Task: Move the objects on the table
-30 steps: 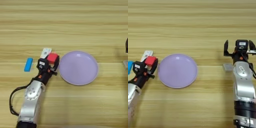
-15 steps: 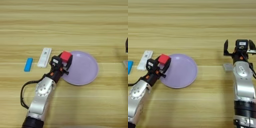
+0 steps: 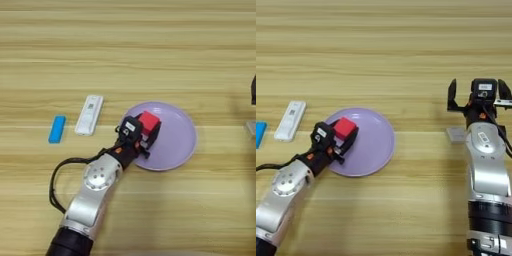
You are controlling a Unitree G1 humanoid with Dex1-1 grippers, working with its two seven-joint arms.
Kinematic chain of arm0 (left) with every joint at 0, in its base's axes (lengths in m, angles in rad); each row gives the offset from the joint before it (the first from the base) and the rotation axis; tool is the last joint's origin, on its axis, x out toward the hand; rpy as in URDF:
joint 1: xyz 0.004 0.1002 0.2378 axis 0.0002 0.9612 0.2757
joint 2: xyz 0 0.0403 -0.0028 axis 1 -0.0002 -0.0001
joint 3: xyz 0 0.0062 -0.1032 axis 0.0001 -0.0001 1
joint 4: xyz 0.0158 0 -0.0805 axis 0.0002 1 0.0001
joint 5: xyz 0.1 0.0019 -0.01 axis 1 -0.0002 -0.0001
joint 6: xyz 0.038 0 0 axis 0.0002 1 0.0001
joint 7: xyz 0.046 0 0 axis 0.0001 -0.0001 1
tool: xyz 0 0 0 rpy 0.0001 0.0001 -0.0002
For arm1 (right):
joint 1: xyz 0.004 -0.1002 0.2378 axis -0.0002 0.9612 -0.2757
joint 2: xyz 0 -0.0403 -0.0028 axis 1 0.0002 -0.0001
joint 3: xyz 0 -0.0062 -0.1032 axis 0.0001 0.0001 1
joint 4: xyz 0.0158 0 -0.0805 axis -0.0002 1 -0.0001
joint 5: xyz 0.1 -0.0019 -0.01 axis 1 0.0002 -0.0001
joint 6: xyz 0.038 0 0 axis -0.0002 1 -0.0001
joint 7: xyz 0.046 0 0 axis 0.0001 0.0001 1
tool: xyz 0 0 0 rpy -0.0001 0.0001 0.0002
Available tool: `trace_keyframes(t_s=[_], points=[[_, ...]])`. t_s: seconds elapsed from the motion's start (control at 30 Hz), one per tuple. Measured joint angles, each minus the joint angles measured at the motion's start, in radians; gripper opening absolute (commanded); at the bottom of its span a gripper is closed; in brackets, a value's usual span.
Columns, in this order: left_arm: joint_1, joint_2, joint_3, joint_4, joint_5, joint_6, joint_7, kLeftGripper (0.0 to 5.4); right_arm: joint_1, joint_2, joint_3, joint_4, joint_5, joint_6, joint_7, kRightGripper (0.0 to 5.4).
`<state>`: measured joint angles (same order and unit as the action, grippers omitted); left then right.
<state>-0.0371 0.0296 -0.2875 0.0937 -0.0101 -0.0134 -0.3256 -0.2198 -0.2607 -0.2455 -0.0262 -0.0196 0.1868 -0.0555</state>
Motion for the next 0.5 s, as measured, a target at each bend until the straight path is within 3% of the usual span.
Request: trace_keyframes(t_s=[0.5], points=[[-0.03, 0.021, -0.028, 0.026, 0.012, 0.073, -0.021, 2.27, 0.0, 0.0, 0.004, -0.008, 0.0, 0.0, -0.002, 5.4]])
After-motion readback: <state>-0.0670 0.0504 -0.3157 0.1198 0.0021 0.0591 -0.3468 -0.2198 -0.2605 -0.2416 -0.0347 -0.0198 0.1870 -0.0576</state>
